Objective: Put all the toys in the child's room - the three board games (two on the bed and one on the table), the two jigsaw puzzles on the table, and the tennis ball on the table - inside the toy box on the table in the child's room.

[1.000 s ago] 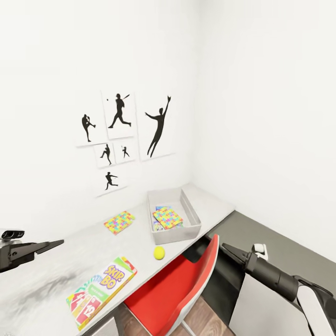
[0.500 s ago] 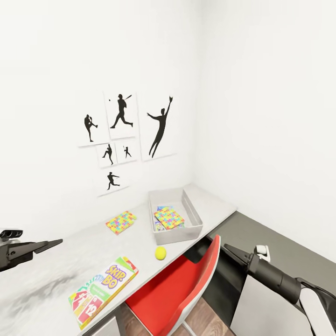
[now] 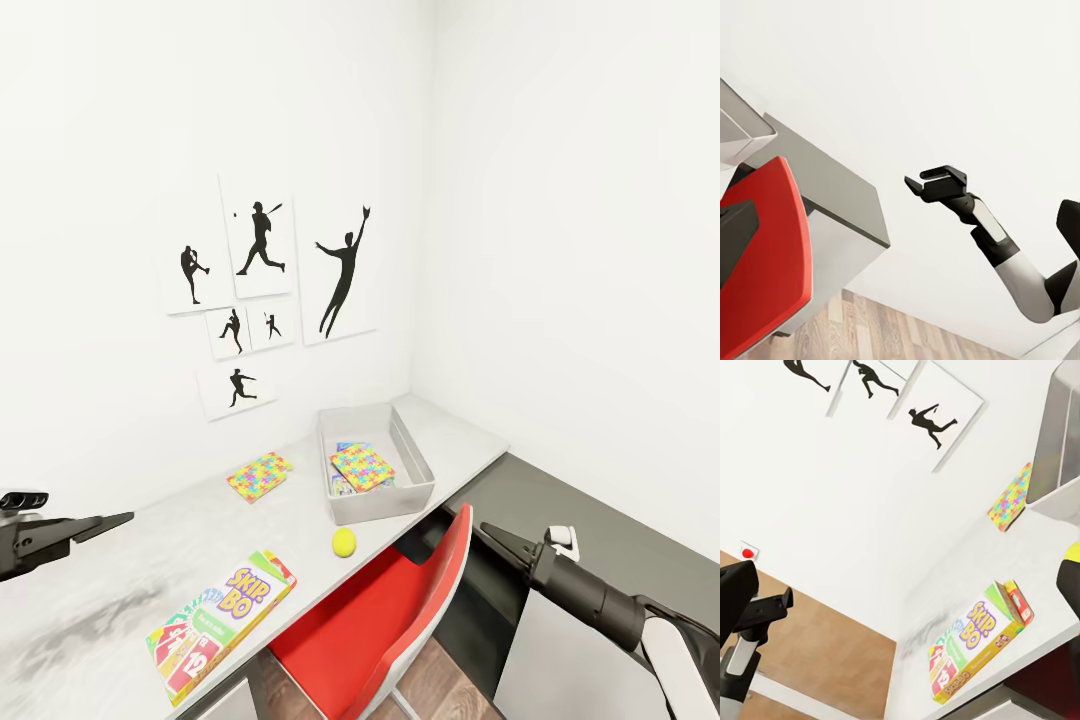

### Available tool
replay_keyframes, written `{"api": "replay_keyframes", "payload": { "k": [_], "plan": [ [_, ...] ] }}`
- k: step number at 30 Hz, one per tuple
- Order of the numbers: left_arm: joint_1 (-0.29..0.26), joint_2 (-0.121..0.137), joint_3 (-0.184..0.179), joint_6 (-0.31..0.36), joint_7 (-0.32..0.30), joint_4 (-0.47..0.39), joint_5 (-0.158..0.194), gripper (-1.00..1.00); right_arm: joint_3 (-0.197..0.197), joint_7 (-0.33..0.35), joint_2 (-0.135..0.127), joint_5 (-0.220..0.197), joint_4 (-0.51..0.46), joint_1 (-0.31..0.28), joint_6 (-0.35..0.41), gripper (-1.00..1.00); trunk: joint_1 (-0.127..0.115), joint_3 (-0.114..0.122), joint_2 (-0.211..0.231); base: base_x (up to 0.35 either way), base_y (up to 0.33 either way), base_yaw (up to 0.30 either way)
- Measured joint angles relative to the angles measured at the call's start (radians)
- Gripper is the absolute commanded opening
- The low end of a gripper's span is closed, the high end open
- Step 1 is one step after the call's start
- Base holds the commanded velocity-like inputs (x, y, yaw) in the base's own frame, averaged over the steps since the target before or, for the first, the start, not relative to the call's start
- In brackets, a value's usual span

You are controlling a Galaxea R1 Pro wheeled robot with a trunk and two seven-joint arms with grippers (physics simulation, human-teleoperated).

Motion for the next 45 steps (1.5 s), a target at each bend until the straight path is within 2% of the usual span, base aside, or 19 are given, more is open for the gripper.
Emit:
{"api": "replay_keyframes", "payload": {
  "k": [14,33,38,39,45],
  "plan": [
    [0.001,0.001,0.001,0.000,0.000,-0.001,0.000,1.00,0.001,0.004,0.001,0.001,-0.002,0.006,-0.065,1.00,0.000,0.000,0.000,-0.031,0.000,0.175],
    [0.001,-0.001,0.001,0.003,0.000,0.010,0.002,1.00,0.009,-0.015,0.000,0.001,-0.004,0.009,-0.062,1.00,0.000,-0.002,0.000,-0.035,0.000,0.279],
    [0.000,-0.001,0.001,0.001,0.000,0.012,0.002,1.00,0.009,-0.040,-0.003,0.000,-0.005,-0.048,-0.013,1.00,0.000,-0.006,0.000,-0.020,0.003,0.272],
    [0.000,-0.001,0.001,0.001,0.000,0.012,0.001,1.00,0.009,-0.061,-0.002,-0.002,-0.004,-0.081,0.016,1.00,0.000,-0.006,0.000,-0.097,0.036,0.269],
    [0.000,-0.001,0.001,0.000,0.000,0.012,-0.001,1.00,0.011,-0.190,0.007,-0.006,-0.004,-0.183,0.090,1.00,0.000,-0.011,0.000,-0.173,0.103,0.266]
  ]
}}
